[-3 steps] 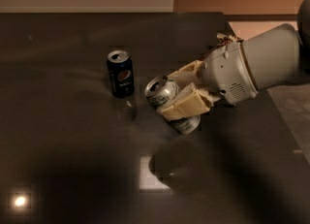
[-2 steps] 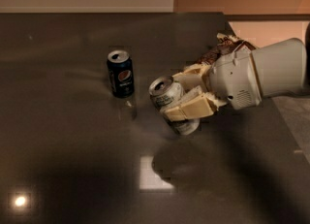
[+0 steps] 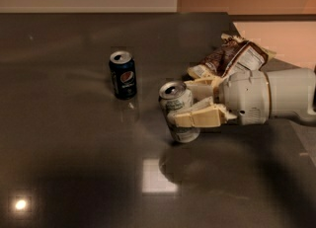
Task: Place 7up can upright
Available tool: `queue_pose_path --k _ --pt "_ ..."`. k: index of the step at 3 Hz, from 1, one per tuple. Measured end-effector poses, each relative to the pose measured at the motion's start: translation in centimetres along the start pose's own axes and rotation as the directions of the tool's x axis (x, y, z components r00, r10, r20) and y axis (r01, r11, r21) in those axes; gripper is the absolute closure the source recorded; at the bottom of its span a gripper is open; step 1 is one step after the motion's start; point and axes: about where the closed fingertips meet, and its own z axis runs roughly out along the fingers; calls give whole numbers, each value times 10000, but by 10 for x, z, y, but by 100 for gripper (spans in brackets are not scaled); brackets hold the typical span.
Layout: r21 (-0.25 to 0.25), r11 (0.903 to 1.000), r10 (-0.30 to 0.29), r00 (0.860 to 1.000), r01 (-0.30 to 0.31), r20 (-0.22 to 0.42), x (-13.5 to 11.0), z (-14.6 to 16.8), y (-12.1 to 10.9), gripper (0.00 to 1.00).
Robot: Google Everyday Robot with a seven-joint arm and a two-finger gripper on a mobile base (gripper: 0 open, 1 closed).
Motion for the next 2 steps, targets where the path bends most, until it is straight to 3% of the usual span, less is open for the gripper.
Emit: queue_pose_path --k 1,2 --pt "-413 9991 -83 9936 131 1126 6 -3 3 100" --pt "-893 9940 -430 9779 625 2047 11 -3 7 100"
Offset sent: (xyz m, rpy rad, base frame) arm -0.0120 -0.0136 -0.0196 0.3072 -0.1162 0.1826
